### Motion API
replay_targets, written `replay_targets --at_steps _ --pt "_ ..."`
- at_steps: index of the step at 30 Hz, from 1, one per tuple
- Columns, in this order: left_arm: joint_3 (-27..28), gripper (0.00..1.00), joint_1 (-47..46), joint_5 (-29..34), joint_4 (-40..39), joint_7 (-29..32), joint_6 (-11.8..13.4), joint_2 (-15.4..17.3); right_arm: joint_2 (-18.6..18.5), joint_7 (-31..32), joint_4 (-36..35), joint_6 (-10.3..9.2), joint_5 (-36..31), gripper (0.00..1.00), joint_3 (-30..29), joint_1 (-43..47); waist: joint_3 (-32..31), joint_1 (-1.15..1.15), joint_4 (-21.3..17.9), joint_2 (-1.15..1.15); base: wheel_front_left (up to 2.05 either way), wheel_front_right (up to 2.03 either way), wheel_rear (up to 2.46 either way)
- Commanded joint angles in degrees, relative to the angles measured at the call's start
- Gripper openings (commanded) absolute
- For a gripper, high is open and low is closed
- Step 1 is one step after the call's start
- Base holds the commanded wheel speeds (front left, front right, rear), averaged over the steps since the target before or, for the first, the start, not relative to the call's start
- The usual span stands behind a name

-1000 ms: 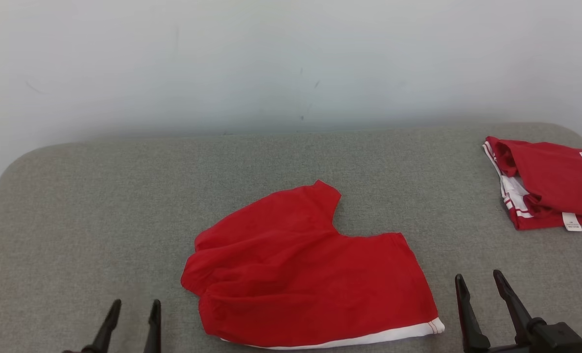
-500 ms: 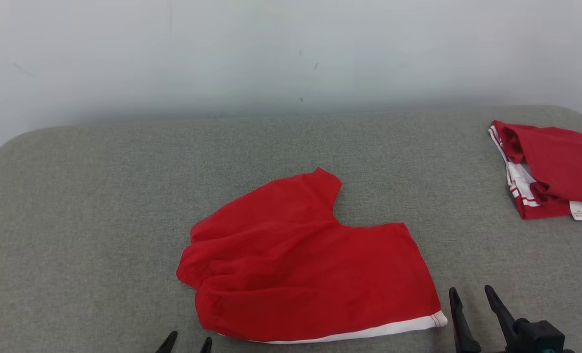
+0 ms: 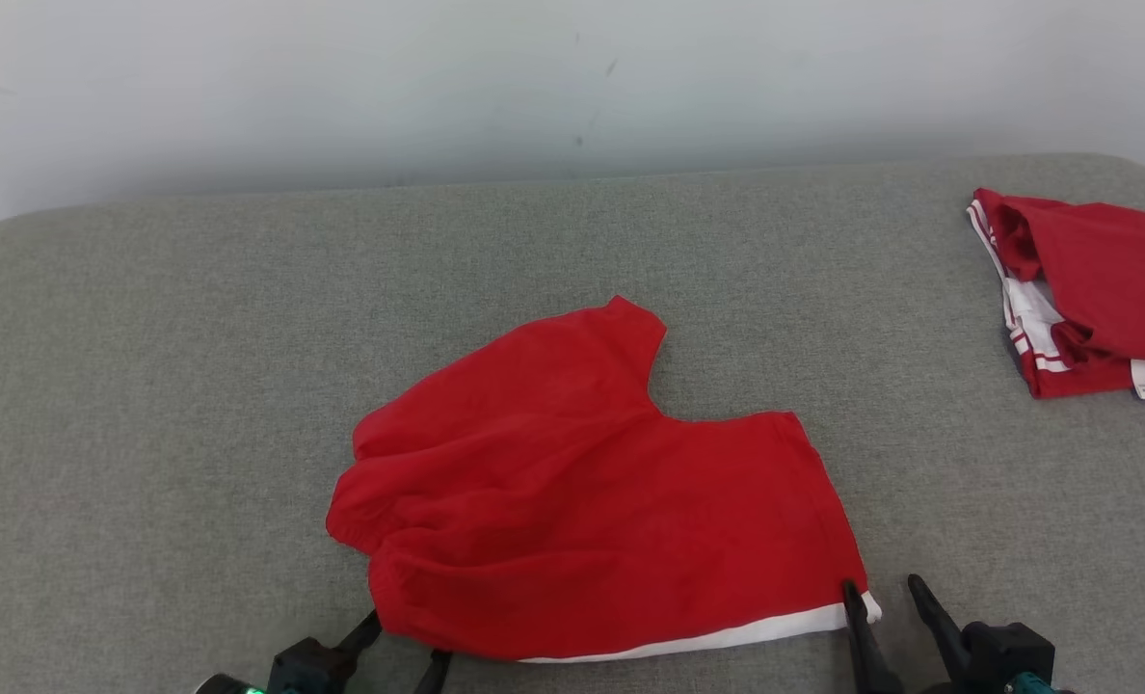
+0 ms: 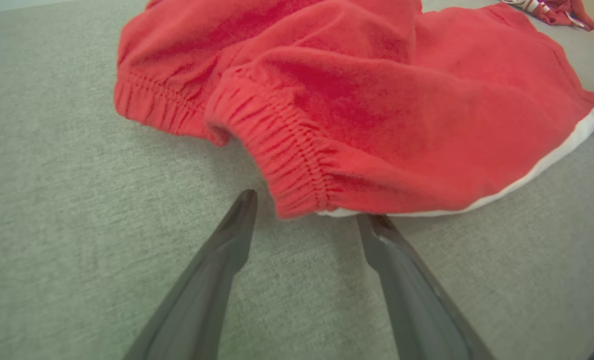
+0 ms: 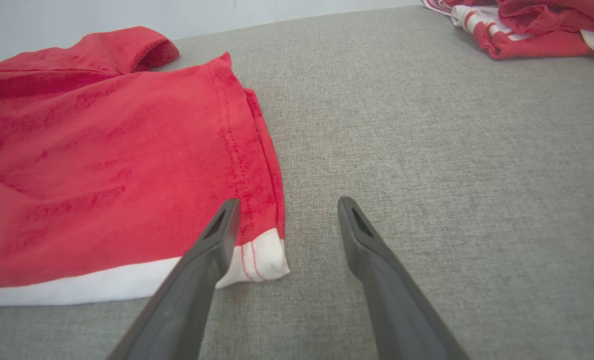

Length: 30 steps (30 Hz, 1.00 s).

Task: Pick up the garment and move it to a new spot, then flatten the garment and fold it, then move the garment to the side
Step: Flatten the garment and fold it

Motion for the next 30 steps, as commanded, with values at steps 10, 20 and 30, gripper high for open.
replay_targets --at_steps 10,20,30 --pt "-2.63 1.00 -2.19 1.31 -2.62 0.01 0.10 0.76 1.21 0.02 5.74 -0.17 2.32 1.00 2.08 -1.22 0.06 -0.01 0.43 0.00 0.00 0.00 0.00" --pt "-4.62 0.00 0.08 -0.93 -4.58 0.01 0.10 0.86 1.21 -0.01 4.28 -0.09 6.68 0.00 3.93 -3.54 -0.48 -0.01 0.52 0.00 0.00 0.00 0.00" --pt "-3.09 0.00 -5.82 -2.43 -13.45 0.01 0.10 3.90 -1.66 -0.01 -4.39 -0.09 9.07 0.00 5.56 -8.23 0.30 -0.01 0.40 0.00 0.00 0.00 0.00"
